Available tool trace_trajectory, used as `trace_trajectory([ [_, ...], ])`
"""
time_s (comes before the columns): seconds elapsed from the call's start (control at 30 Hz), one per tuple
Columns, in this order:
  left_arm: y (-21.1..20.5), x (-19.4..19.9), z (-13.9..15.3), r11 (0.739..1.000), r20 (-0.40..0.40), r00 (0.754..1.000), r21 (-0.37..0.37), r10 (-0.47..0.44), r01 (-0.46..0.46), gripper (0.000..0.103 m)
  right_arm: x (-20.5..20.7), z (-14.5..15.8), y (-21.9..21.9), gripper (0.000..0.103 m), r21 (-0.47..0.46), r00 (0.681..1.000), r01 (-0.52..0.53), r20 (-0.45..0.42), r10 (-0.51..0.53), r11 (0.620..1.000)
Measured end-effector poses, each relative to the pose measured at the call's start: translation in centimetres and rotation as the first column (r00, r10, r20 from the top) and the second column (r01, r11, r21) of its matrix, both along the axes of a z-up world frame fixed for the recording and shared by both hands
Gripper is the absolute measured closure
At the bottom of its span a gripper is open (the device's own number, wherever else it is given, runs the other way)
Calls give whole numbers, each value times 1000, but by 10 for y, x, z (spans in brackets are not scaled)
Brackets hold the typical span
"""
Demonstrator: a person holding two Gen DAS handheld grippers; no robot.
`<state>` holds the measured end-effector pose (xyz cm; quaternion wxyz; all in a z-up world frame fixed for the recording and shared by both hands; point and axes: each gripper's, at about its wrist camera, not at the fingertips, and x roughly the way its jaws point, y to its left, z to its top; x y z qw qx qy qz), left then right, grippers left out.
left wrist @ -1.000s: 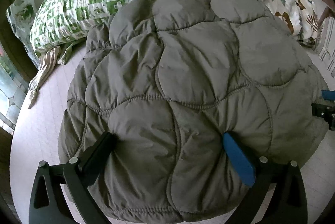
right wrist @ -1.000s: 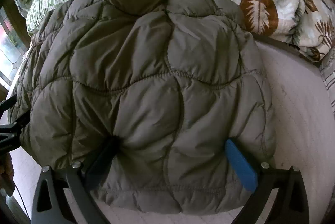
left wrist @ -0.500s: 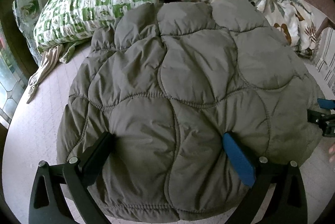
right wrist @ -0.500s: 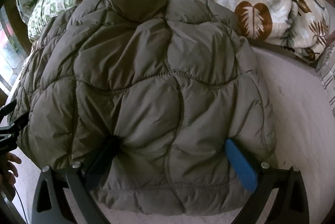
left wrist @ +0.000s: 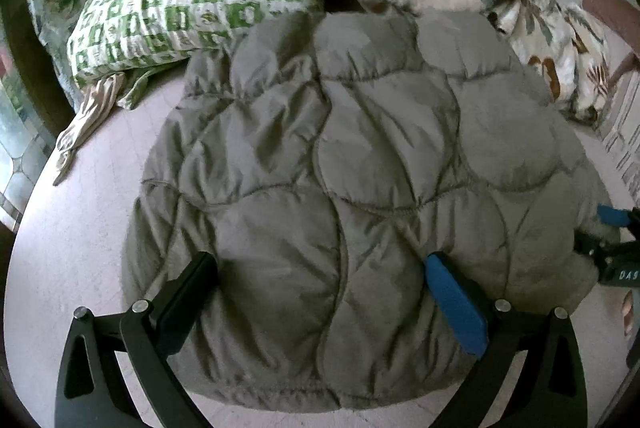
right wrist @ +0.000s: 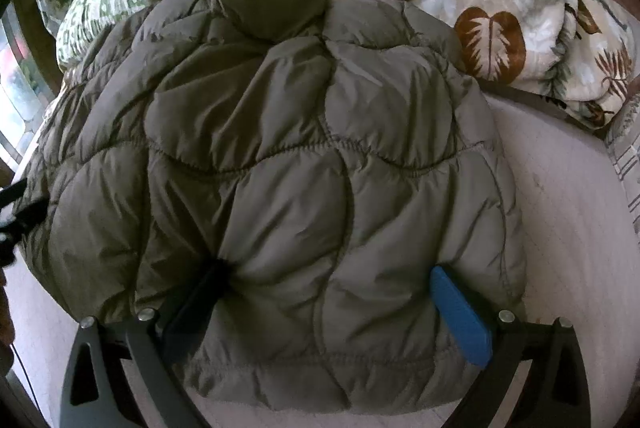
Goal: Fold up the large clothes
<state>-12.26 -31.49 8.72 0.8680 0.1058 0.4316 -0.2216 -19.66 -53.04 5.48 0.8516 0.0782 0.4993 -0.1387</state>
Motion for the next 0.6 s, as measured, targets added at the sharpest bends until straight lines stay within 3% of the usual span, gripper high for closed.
trace_trajectory([
  [0.3, 42, 10, 35, 999, 70, 997, 35, 15, -18, 0, -21, 36, -13, 0, 29, 1000, 11, -12, -11, 1000],
  [0.6, 86, 44, 46, 997, -86, 994, -45, 61, -65, 0, -54, 61, -71, 0, 102, 992, 127, -10, -127, 987],
])
